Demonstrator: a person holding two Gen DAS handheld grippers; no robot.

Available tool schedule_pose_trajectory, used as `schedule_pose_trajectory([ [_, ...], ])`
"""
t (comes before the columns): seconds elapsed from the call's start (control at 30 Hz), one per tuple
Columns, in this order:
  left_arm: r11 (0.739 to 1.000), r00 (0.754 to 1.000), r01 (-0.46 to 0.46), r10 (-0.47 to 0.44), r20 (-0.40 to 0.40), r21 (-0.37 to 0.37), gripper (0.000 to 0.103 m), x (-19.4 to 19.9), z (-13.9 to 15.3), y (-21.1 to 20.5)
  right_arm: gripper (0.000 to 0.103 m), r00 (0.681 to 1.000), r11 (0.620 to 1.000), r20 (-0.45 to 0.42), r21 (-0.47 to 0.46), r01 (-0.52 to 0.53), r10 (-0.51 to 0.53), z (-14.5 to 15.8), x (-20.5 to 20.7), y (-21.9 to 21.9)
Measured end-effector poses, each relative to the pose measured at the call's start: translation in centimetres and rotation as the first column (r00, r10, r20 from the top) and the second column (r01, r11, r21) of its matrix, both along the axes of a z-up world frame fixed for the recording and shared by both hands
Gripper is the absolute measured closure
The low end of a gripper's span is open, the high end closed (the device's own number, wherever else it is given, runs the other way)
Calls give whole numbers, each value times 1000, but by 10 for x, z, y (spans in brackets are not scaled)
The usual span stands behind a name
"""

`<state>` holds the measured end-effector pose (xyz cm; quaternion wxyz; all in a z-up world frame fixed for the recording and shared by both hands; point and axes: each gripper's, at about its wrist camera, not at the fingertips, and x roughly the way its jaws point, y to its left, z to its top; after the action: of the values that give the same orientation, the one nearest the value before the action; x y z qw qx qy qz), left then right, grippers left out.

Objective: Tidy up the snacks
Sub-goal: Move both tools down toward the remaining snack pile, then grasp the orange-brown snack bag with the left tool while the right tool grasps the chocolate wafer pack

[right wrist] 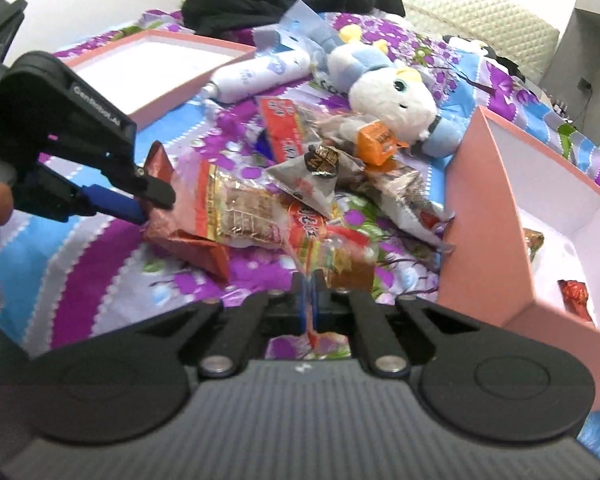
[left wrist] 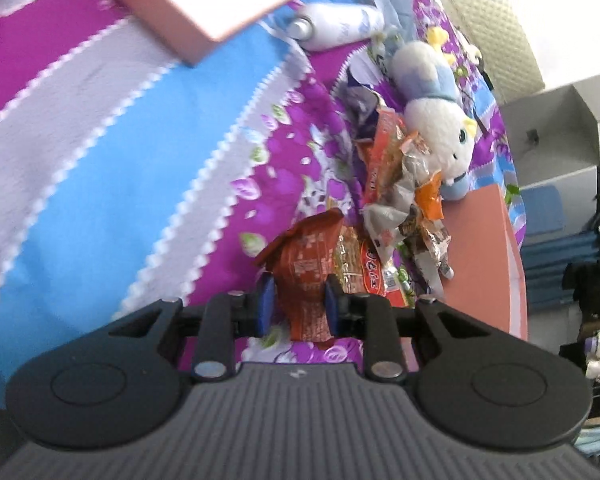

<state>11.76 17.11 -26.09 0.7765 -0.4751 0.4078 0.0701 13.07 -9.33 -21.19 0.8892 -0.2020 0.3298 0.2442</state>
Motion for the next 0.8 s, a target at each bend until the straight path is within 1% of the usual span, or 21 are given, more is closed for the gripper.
schedule_pose_trajectory([
  [0.17,1000,1000,-10,10,3,-24,72,-23,-3,5,98,1000,1000,-15,18,-15,15,-6,-20,0],
  [0.27,1000,1000,7,-7,-6,10,68,-36,0,4,94,999,998,-49,55,-21,24,-13,-29,-3],
  [0.3,999,1000,17,-17,-7,27,63,-41,1,4,93,998,997,-57,68,-24,28,-15,-31,-4],
  [0.33,999,1000,25,-24,-6,39,55,-44,3,4,85,998,996,-65,84,-21,26,-17,-33,-5],
  [0.37,999,1000,27,-27,-5,45,51,-46,4,5,79,997,995,-73,94,-15,22,-18,-33,-6],
  [0.4,998,1000,29,-28,-9,51,43,-50,4,6,64,997,995,-77,102,-15,23,-18,-33,-7],
  [0.43,998,999,33,-32,-14,62,42,-54,5,8,54,997,994,-77,110,-14,22,-18,-34,-9],
  [0.5,994,998,58,-57,-16,90,42,-59,6,10,47,998,992,-59,126,-9,17,-14,-34,-14],
  [0.57,985,995,104,-103,-16,138,40,-61,9,9,43,999,989,-46,149,9,-2,-12,-32,-20],
  [0.6,975,991,137,-136,-14,177,35,-60,12,8,39,999,987,-44,159,23,-16,-11,-30,-24],
  [0.63,958,984,175,-176,-18,226,30,-58,15,4,37,999,985,-44,169,39,-32,-11,-26,-28],
  [0.67,938,977,212,-213,-25,276,29,-56,18,0,36,997,983,-49,175,59,-51,-12,-22,-31],
  [0.73,885,956,284,-291,-36,369,28,-52,24,-9,36,993,975,-80,198,100,-86,-14,-14,-39],
  [0.77,854,941,321,-336,-39,408,27,-49,27,-14,36,991,970,-98,214,115,-96,-15,-10,-43],
  [0.8,830,928,351,-371,-40,433,25,-47,28,-19,36,989,966,-111,226,124,-101,-17,-7,-45],
])
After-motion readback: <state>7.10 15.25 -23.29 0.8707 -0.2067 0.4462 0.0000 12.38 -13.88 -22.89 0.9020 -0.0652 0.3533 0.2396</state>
